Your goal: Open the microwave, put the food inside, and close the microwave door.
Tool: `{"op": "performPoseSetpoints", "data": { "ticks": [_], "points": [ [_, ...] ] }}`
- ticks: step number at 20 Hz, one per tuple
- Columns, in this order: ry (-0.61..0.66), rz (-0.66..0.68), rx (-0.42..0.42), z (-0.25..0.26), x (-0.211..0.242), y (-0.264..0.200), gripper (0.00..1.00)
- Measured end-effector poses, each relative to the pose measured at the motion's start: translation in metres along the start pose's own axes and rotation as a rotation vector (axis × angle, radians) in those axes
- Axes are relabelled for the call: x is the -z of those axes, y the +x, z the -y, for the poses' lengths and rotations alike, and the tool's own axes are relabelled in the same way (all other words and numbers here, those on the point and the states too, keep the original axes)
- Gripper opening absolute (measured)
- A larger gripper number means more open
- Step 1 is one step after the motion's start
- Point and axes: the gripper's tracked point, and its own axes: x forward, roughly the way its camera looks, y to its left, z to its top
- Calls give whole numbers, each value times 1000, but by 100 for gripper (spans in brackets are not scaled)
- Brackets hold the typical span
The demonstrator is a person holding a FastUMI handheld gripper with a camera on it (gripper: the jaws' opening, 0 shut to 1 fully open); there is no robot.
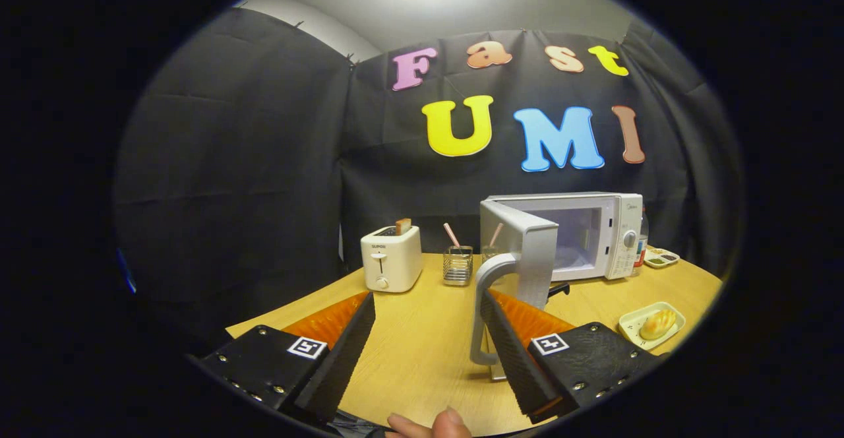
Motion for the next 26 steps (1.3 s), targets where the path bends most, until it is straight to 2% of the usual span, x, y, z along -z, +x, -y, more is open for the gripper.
{"op": "performPoseSetpoints", "data": {
  "ticks": [2,4,6,9,13,21,26],
  "points": [
    [-16,21,-106,-3,-2,-14,97],
    [-12,39,-133,18,0,-30,96],
    [-29,86,-86,51,-6,-43,95],
    [-122,150,-7,109,-10,-56,95],
    [-199,143,131,200,11,-76,95],
    [-100,-90,404,363,83,-83,95],
    [59,-248,381,384,130,-75,95]
  ]
}}
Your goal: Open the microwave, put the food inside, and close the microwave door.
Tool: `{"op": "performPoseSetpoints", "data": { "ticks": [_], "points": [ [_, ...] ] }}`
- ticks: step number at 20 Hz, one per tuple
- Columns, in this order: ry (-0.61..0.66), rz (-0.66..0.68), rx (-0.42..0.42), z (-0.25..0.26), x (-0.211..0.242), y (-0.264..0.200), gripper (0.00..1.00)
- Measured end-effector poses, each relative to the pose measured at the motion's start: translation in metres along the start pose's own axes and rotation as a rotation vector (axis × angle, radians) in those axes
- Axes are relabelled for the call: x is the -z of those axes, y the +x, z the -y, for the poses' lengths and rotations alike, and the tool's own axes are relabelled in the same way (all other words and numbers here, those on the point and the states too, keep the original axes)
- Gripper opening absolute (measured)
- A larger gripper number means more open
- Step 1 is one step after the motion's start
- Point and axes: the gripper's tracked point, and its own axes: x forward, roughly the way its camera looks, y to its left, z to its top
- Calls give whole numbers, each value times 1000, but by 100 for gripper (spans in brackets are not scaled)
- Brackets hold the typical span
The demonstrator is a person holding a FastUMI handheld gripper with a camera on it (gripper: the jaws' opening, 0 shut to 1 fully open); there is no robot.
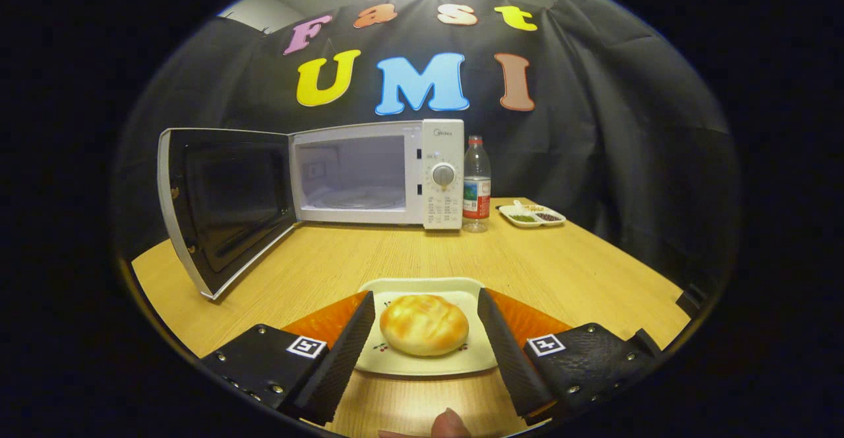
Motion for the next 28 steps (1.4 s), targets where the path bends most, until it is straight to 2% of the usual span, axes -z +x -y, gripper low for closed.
{"op": "performPoseSetpoints", "data": {
  "ticks": [4,8,13,16,18,22,28],
  "points": [
    [-25,-105,-12,-6,24,15,97],
    [-28,-158,-18,-3,25,22,97],
    [-42,-189,-67,-13,18,19,88],
    [-38,-165,-108,-27,-2,11,88],
    [-15,-144,-163,-45,-20,12,88],
    [43,-124,-217,-71,-53,34,88],
    [59,-105,-229,-102,-88,77,88]
  ]
}}
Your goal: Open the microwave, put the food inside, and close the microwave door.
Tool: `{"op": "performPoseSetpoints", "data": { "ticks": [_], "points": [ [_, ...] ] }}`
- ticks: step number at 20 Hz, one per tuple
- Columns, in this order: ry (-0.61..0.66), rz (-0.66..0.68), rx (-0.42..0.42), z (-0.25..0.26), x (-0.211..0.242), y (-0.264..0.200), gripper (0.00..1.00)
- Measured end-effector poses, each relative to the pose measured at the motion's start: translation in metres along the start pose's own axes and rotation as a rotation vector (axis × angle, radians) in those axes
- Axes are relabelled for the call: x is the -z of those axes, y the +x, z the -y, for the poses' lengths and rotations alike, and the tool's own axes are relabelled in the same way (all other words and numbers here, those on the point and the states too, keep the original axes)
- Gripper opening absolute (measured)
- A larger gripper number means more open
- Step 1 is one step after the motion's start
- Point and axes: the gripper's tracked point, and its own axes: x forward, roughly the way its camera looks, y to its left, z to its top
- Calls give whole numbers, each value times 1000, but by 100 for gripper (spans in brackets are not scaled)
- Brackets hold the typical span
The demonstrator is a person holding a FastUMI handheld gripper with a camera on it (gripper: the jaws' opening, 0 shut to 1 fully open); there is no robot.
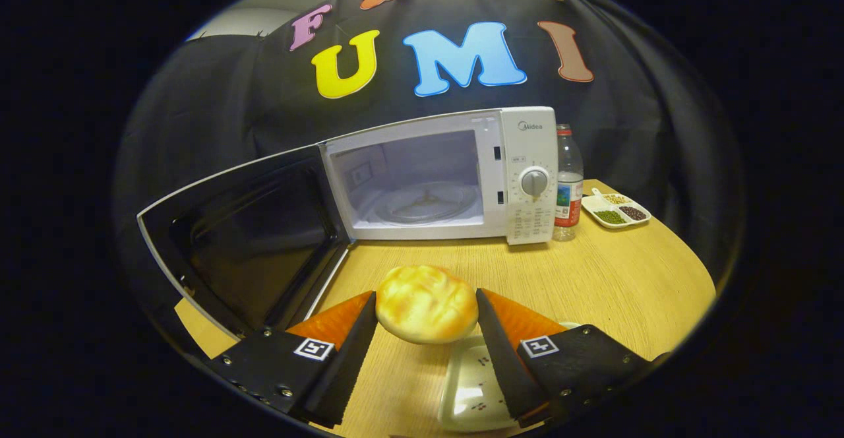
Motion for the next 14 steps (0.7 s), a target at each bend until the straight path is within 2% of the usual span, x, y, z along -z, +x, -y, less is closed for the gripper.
{"op": "performPoseSetpoints", "data": {
  "ticks": [7,14],
  "points": [
    [10,-13,21,-26,-27,68,88],
    [241,44,51,-36,-55,146,87]
  ]
}}
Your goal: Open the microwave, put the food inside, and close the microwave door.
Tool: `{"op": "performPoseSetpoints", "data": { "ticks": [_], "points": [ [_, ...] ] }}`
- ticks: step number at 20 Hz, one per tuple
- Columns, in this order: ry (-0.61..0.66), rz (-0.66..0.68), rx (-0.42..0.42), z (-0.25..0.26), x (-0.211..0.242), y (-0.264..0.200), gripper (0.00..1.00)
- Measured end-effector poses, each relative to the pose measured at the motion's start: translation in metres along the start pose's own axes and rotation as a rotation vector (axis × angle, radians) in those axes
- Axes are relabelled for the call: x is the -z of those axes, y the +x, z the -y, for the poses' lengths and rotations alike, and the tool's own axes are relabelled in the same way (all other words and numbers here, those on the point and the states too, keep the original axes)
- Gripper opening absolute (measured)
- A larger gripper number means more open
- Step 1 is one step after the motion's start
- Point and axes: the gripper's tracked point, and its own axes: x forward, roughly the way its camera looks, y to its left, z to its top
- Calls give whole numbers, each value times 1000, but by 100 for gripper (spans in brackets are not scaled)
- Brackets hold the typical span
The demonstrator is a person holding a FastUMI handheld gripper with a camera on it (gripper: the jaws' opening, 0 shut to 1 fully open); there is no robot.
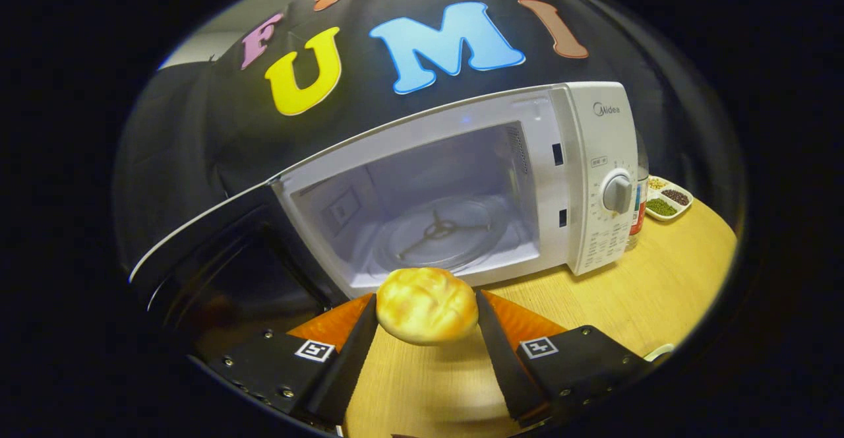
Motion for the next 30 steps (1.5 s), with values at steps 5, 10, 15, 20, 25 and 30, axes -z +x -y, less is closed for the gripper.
{"op": "performPoseSetpoints", "data": {
  "ticks": [5,10,15,20,25,30],
  "points": [
    [138,-16,-6,-20,-14,65,88],
    [240,59,58,-29,-22,105,87],
    [233,121,124,-18,-33,125,89],
    [254,243,167,-7,-58,129,95],
    [272,359,173,-2,-84,110,95],
    [237,275,8,-30,-77,68,96]
  ]
}}
